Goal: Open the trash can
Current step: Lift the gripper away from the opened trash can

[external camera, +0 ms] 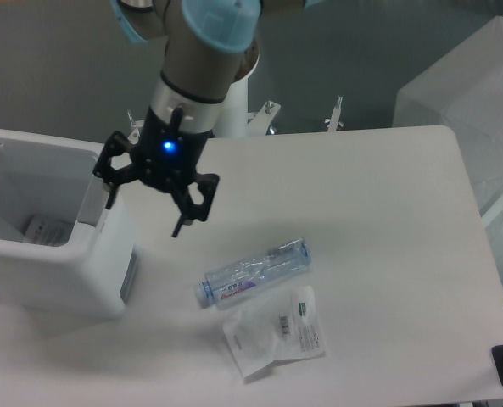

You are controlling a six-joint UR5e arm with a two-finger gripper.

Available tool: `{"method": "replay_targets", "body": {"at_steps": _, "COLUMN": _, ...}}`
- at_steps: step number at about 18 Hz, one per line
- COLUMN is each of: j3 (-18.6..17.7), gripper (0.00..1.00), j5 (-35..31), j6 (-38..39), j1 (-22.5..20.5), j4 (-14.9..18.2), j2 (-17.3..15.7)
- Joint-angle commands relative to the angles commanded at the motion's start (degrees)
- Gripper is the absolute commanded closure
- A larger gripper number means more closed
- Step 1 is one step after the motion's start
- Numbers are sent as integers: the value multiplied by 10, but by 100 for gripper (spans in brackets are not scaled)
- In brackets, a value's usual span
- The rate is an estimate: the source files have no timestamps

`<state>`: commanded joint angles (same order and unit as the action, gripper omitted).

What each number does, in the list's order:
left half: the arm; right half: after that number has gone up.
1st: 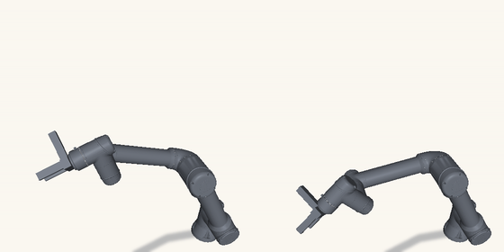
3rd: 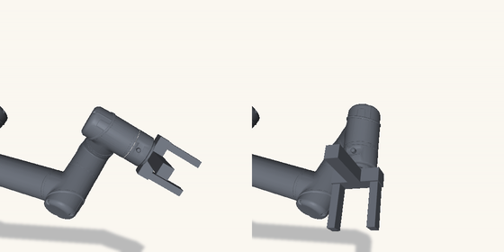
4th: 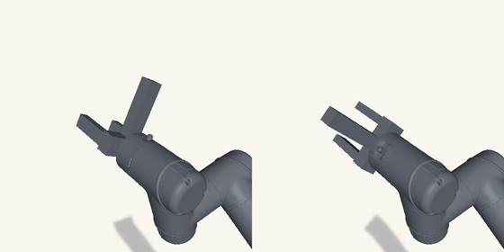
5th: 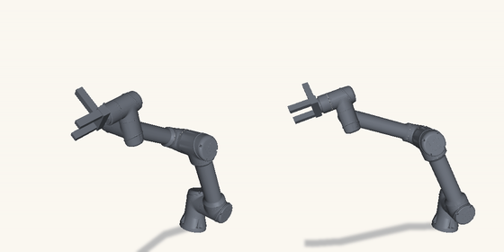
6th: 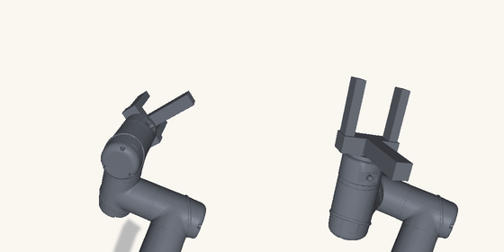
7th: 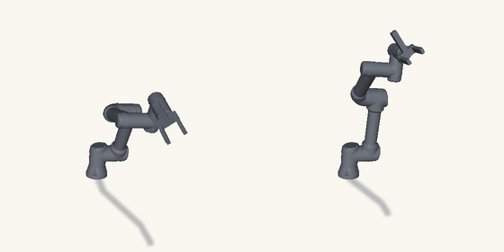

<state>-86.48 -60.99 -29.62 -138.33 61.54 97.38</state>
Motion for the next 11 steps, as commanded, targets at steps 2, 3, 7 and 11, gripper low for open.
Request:
{"method": "replay_targets", "body": {"at_steps": 2, "j3": 0, "gripper": 0, "j5": -1, "j6": -15, "j1": -25, "j4": -15, "j2": 1}}
{"method": "replay_targets", "body": {"at_steps": 3, "j3": -2, "gripper": 0, "j5": -1, "j6": -33, "j1": -37, "j4": -15, "j2": 2}}
{"method": "replay_targets", "body": {"at_steps": 7, "j3": -13, "gripper": 0, "j5": -21, "j6": -121, "j1": -87, "j4": -19, "j2": 17}}
{"method": "replay_targets", "body": {"at_steps": 11, "j3": -19, "gripper": 0, "j5": -63, "j6": -205, "j1": -146, "j4": -19, "j2": 53}}
